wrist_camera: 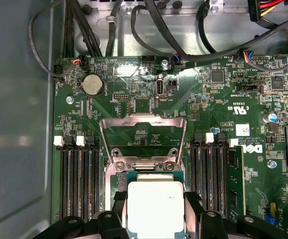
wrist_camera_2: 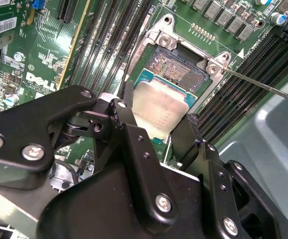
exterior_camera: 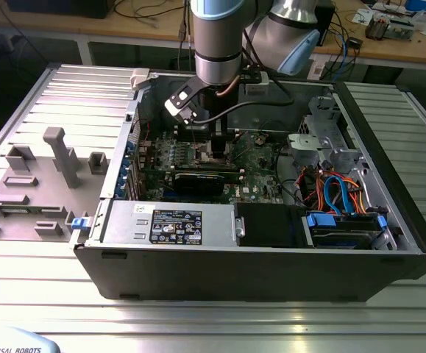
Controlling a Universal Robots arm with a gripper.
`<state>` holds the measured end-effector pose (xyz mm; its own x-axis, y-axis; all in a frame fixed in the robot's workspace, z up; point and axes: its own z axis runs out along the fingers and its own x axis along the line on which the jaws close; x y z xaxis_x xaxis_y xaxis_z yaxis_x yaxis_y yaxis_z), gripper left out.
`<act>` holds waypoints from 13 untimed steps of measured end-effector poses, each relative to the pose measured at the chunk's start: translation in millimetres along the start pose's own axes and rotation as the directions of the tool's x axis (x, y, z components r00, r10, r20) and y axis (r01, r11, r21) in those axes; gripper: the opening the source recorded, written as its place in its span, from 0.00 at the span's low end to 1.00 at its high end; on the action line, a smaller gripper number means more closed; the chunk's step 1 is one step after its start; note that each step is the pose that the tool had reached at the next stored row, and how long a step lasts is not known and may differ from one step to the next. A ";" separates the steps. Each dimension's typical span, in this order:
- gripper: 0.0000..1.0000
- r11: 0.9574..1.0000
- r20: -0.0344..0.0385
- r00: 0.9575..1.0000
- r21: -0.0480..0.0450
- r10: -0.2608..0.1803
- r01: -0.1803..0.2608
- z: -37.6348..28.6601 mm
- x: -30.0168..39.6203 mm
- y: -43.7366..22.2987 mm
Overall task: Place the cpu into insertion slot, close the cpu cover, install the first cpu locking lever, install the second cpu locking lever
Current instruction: 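Place the cpu into insertion slot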
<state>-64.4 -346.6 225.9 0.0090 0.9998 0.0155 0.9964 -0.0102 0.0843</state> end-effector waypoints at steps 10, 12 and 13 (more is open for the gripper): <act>0.54 1.000 0.000 1.000 0.000 0.000 0.000 8.2 1.5 -2.9; 0.54 1.000 0.000 1.000 0.000 0.000 0.000 11.9 3.4 -4.7; 0.54 1.000 0.000 1.000 0.000 0.000 0.000 13.6 4.3 -5.7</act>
<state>-68.9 -342.1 211.9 0.0090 0.9998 0.0154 0.9964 -0.0103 0.0843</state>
